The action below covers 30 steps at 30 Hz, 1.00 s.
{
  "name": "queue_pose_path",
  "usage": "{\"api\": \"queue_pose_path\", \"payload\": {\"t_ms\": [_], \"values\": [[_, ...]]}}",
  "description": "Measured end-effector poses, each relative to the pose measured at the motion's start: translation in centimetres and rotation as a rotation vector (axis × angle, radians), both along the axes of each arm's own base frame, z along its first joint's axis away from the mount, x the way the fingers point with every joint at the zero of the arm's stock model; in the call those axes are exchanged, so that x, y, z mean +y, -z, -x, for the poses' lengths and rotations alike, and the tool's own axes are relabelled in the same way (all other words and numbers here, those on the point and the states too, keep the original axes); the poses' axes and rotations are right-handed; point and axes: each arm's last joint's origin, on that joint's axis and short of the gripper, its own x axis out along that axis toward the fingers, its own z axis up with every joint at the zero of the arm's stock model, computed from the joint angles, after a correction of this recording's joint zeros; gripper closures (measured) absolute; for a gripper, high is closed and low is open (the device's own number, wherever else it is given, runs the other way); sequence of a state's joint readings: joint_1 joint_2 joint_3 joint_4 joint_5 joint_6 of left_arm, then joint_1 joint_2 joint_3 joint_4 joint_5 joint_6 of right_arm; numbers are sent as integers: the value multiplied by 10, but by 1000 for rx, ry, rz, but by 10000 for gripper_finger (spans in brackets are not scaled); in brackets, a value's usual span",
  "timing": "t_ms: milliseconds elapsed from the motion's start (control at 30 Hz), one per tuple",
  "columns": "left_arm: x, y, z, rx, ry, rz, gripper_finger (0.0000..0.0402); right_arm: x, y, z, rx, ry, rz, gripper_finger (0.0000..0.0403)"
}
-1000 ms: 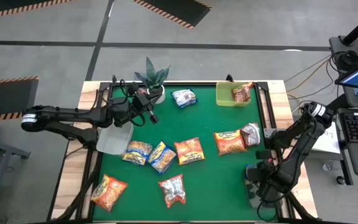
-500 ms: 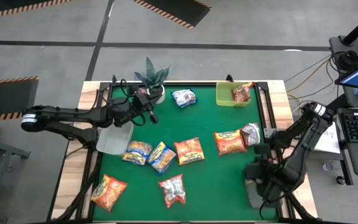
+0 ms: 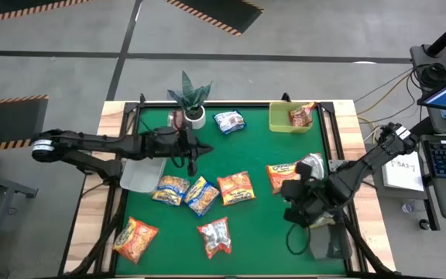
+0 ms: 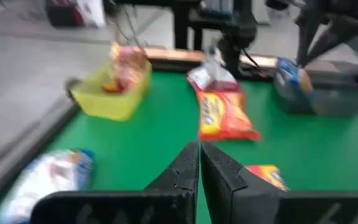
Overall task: Sort Maruchan noodles
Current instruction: Put the orange noodle pack into the white bin
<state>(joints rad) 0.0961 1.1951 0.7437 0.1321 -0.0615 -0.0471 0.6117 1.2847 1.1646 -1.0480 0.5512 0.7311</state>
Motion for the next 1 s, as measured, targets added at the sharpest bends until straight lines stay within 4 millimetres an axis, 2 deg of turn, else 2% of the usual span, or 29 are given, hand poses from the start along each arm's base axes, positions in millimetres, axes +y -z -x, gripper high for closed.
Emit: {"api": "queue_pose_path", "payload": {"t_ms": [200, 400, 533, 633, 700, 833, 1000], "values": [[-10, 27, -18, 103, 45, 67, 402, -26, 16, -21, -99, -103, -70, 394], [-26, 40, -39, 178, 104, 58, 402, -55, 39, -37, -241, -99, -213, 394], [-34, 56, -54, 254, 129, 58, 402, -76, 47, -47, -354, 26, -294, 394], [-38, 72, -63, 317, 139, 58, 402, -91, 49, -51, -376, 159, -335, 394], [-39, 84, -66, 365, 142, 60, 402, -98, 50, -52, -381, 186, -323, 394], [-40, 101, -72, 424, 141, 61, 402, -106, 49, -53, -395, 204, -318, 394], [-42, 111, -74, 454, 182, 84, 402, -110, 49, -53, -401, 263, -338, 394]]}}
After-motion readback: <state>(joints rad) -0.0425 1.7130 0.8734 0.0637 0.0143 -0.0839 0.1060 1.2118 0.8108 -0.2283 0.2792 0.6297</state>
